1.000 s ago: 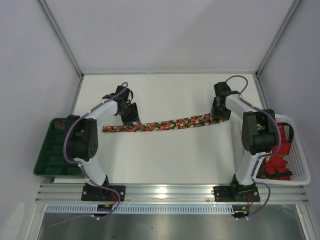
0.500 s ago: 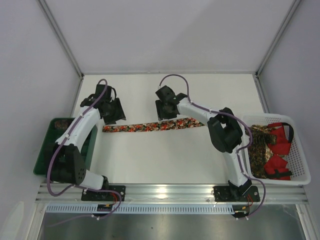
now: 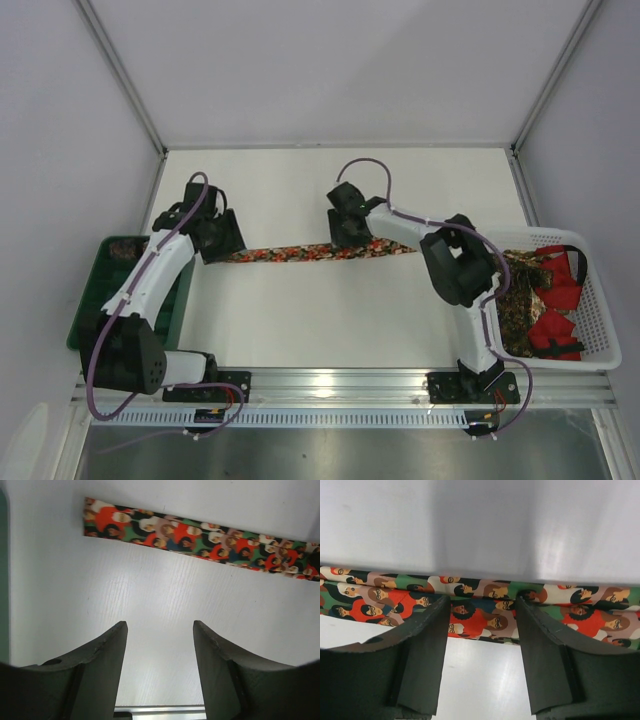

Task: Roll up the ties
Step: Flatten the tie, then roll the tie

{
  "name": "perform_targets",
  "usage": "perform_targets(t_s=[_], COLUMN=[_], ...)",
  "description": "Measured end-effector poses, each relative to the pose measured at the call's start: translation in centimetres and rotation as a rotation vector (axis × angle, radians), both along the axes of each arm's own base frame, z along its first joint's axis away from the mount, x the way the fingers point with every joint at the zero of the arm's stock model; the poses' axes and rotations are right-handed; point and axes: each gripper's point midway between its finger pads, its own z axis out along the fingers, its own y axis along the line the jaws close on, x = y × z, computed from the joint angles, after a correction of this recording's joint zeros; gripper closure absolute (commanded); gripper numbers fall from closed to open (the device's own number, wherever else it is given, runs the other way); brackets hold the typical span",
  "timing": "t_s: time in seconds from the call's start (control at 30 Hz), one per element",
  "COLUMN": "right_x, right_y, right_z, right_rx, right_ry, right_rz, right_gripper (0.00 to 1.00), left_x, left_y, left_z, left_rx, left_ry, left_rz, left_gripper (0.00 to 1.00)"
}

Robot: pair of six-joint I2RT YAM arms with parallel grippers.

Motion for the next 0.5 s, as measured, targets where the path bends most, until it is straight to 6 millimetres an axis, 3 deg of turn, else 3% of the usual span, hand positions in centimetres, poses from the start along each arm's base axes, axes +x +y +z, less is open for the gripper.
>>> perform_targets(t_s=[0.23,0.37,0.5], right_x=[-1.0,-0.4,-0.8], right_y=[-9.3,-10.3,-9.9], right_z=[-0.2,0.1,0.7], right_rx=[-0.060,-0.088,-0.115], right_ry=[0.020,0.014,0.027], right_rz=[-0.065,-0.040,-0.002], right_gripper=[0.34,0.33,0.34], left_x=[0.0,-0.6,-0.1], left_y=[1.3,1.5,1.3], left_z=[-0.9,-2.7,-4.3], left_rx=[-0.018,-0.041,-0.074], left_ry=[0.008,0.061,0.104], left_rz=[0.027,0.037,0.027], left_gripper=[0.41,0.42,0.42])
